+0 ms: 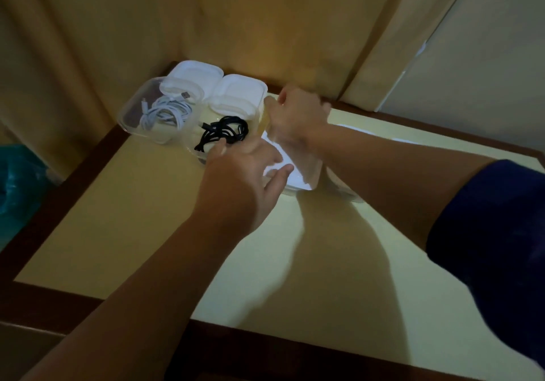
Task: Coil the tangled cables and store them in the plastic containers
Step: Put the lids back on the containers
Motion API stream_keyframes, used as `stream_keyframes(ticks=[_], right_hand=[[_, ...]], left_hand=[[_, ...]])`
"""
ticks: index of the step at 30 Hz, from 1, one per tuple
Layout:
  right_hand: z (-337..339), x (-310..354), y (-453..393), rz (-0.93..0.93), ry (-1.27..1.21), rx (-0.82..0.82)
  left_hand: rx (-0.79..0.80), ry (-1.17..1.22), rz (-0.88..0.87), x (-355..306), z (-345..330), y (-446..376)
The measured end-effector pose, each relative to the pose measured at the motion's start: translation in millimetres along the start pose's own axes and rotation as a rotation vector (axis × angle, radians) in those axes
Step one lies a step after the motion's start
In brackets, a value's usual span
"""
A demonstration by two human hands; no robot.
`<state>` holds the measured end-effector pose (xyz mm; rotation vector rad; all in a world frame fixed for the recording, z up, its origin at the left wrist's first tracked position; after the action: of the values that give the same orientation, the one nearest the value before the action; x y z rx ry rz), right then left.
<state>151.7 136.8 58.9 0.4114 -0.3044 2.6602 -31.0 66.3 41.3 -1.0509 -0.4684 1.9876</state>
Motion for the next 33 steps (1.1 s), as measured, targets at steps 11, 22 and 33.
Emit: stream_keyframes(ticks=[11,22,33], right_hand=[[-13.0,37.1,-61.9,-0.112,0.249,0.299],[14.4,31.7,-63.0,-0.114,0.161,0.208],[55.2,29.1,-21.2,-0.184,-0.213,-0.093]], left_hand=[[-0.013,-0.251,0.292,53.7,43.0,-3.5],[-0.013,-0.039,0.231,59.2,35.7,-2.6],[-0.366,-0.098,0.707,56.7,62.4,-9.5]])
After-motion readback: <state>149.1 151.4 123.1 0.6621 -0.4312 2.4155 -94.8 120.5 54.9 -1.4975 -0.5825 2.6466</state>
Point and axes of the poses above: each hand's wrist, its own y-axis away from the middle knuckle, its own z-axis out of the back of the hand, x = y × z, the point moved 2 cm from there along -y, towards the middle knuckle, and after that the axes turned 4 degrees about y, right-handed, at the moved point
